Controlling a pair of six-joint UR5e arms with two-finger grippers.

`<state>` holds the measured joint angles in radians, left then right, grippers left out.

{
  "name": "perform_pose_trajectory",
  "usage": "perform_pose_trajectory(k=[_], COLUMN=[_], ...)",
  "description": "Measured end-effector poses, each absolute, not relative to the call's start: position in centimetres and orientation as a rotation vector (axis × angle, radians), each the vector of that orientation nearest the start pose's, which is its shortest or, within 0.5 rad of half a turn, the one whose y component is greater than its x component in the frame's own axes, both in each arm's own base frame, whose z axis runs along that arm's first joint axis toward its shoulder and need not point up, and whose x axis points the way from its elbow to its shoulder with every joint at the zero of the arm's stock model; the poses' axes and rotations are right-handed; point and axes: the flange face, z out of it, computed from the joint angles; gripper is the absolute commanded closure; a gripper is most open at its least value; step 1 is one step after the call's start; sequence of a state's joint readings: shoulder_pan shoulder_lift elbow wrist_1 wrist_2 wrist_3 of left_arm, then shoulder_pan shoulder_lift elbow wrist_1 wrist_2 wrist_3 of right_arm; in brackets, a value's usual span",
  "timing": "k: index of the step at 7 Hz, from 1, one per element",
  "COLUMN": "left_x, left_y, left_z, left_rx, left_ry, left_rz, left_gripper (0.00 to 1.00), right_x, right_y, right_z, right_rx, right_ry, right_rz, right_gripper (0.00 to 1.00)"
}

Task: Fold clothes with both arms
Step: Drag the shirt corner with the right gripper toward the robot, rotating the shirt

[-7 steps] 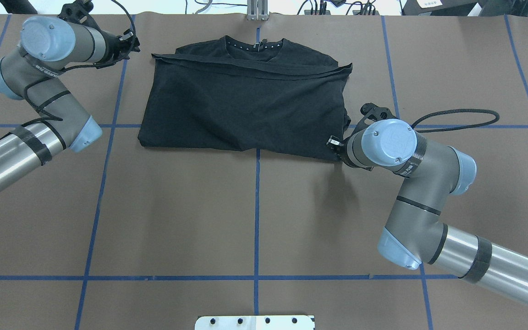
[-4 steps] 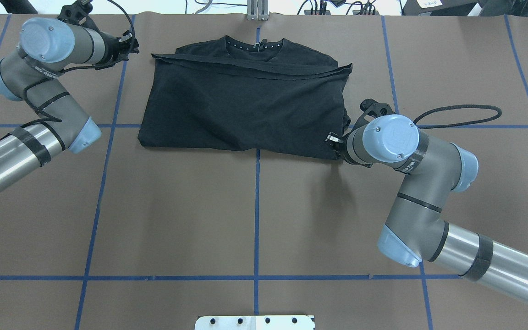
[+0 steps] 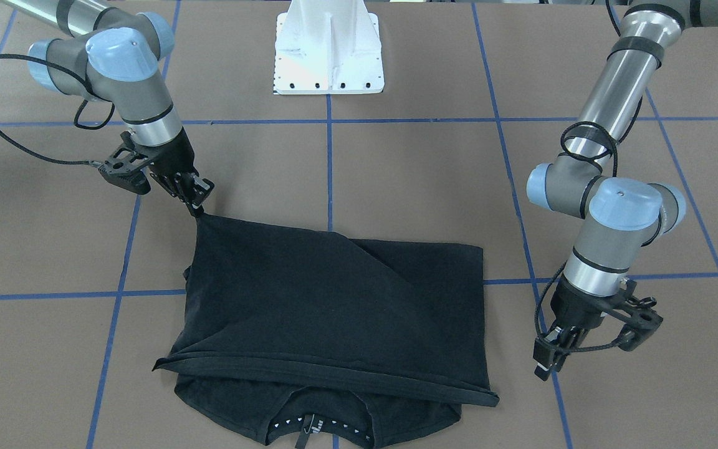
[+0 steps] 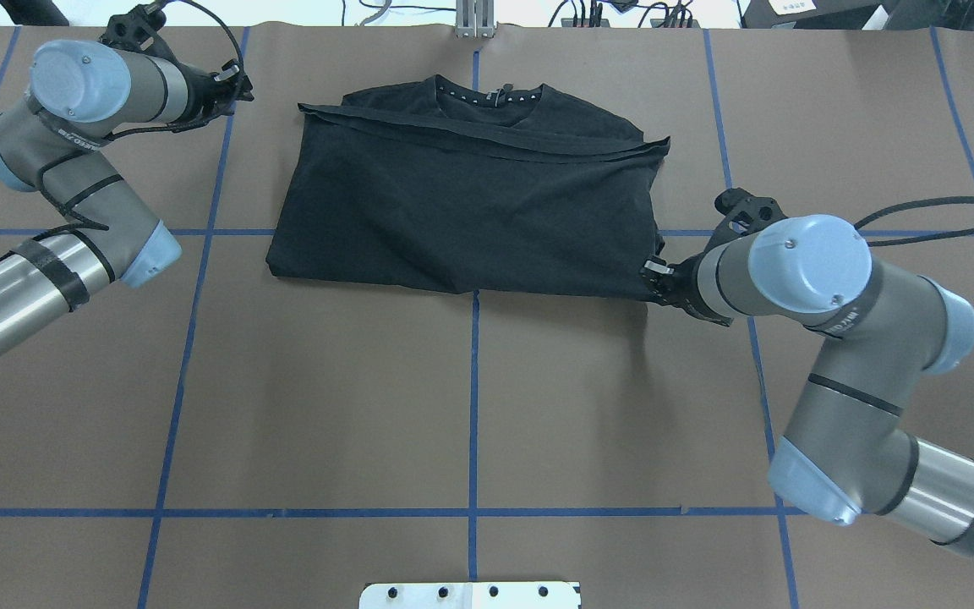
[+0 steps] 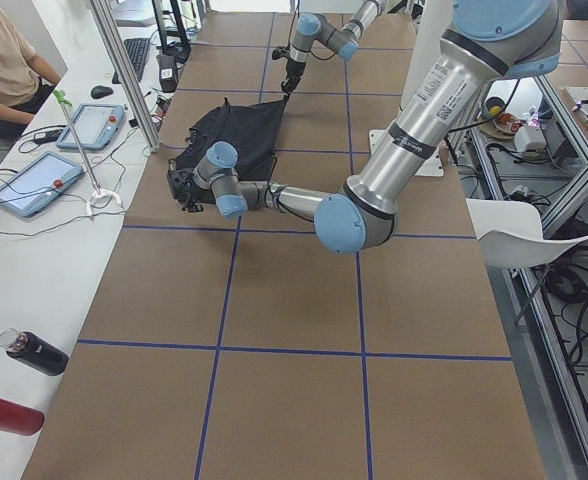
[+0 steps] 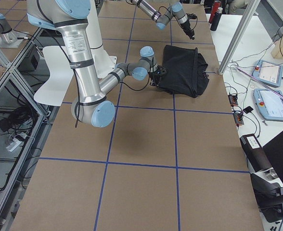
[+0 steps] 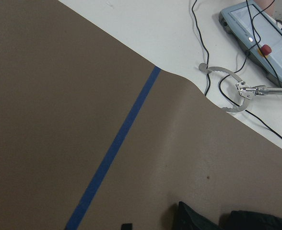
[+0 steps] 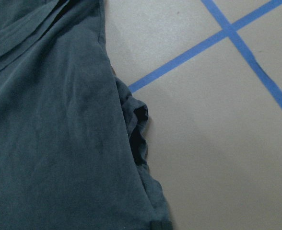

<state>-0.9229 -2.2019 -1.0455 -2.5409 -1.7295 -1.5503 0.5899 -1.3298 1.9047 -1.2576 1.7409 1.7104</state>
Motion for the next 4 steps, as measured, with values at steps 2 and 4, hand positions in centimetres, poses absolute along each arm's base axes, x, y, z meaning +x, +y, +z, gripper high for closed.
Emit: perform_pose_trajectory(k=[2,4], left_x=[37.4,37.4], left_y=[-68.8,-68.4], left_z=[42.0,40.2], left_rx=[0.371,0.379], left_ry=[1.054,1.088], left_rz=[-0.725,-0.714], left_gripper=[0.55,0.55], right_x=[-37.1,-37.8], right_y=[-36.2,-28.4], right_z=[34.0,32.4], right_rx=[-0.025,-0.177], right_ry=[-0.95,-0.977], right_rz=[0.555,0.424], right_gripper=[1.0,1.0])
